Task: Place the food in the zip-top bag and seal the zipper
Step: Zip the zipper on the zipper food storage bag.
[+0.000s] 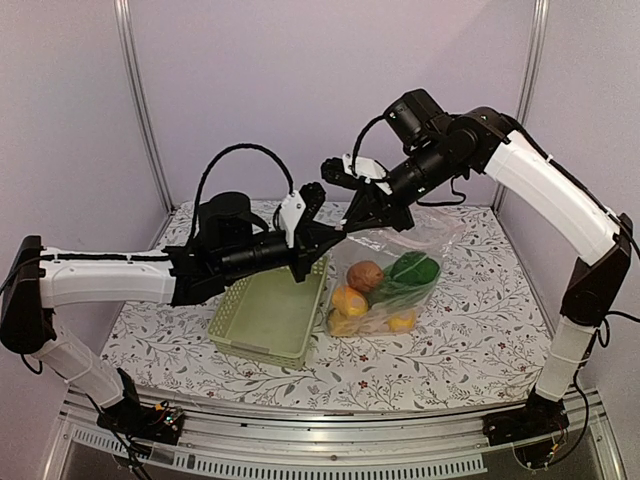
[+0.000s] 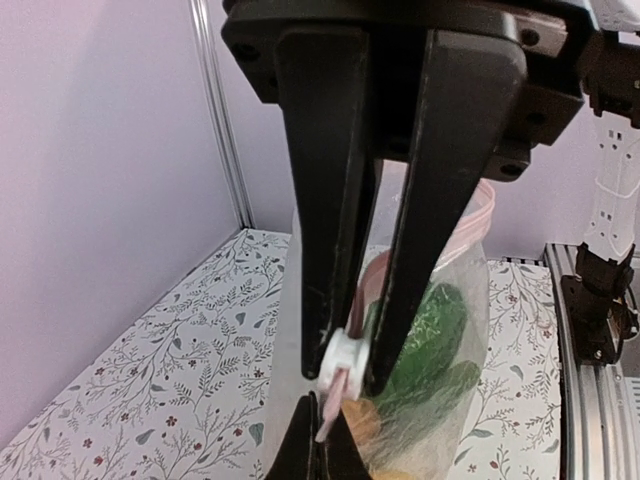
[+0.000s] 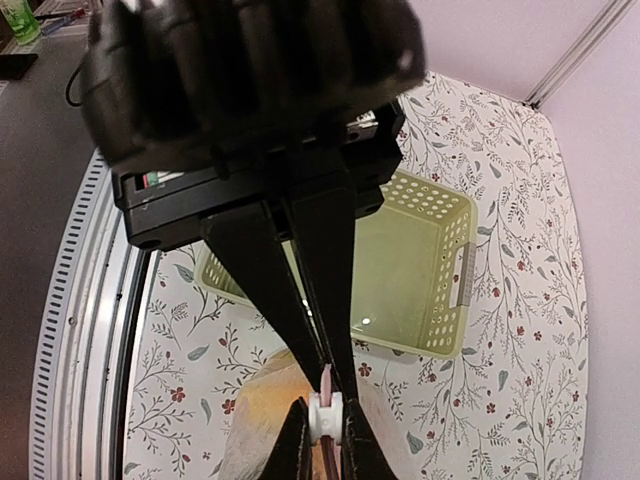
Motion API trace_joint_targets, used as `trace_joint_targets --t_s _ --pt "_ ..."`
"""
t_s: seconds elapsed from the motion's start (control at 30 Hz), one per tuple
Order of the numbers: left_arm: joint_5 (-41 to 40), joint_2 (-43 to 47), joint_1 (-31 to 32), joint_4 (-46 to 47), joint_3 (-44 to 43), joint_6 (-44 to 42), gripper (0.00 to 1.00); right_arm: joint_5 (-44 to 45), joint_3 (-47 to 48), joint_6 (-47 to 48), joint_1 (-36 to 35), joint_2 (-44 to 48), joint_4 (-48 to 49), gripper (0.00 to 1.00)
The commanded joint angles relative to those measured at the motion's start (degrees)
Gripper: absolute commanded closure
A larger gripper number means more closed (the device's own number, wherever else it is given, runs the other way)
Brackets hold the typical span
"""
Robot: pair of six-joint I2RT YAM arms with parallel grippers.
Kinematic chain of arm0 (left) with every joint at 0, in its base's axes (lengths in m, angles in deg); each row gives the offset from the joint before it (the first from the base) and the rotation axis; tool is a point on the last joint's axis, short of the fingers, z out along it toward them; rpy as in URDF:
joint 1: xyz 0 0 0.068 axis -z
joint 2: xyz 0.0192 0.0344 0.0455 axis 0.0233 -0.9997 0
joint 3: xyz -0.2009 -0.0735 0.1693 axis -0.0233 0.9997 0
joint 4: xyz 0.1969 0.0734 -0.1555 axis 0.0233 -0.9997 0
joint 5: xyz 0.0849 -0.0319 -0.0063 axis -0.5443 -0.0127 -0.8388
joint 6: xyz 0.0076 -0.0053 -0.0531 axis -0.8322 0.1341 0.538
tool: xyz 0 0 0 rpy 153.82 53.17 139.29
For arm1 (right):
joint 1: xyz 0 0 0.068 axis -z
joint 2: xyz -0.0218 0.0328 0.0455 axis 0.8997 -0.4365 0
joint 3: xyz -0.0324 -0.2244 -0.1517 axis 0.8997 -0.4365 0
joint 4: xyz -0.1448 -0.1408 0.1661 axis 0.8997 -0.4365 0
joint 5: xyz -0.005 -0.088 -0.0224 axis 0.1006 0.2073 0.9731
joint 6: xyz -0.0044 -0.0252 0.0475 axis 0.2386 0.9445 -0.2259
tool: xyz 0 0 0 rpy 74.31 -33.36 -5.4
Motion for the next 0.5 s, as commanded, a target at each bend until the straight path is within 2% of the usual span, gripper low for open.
trace_joint_targets --t_s 0.0,0.47 --pt "-4.0 1.0 -1.2 2.7 1.9 1.0 1.0 5.6 1.0 -2.2 0.0 -0.9 -5.5 0.97" --pt "-5.6 2.7 -2.2 5.2 4.5 1.8 1.0 6.2 -1.1 -1.8 8.4 3.2 -8.3 0.97"
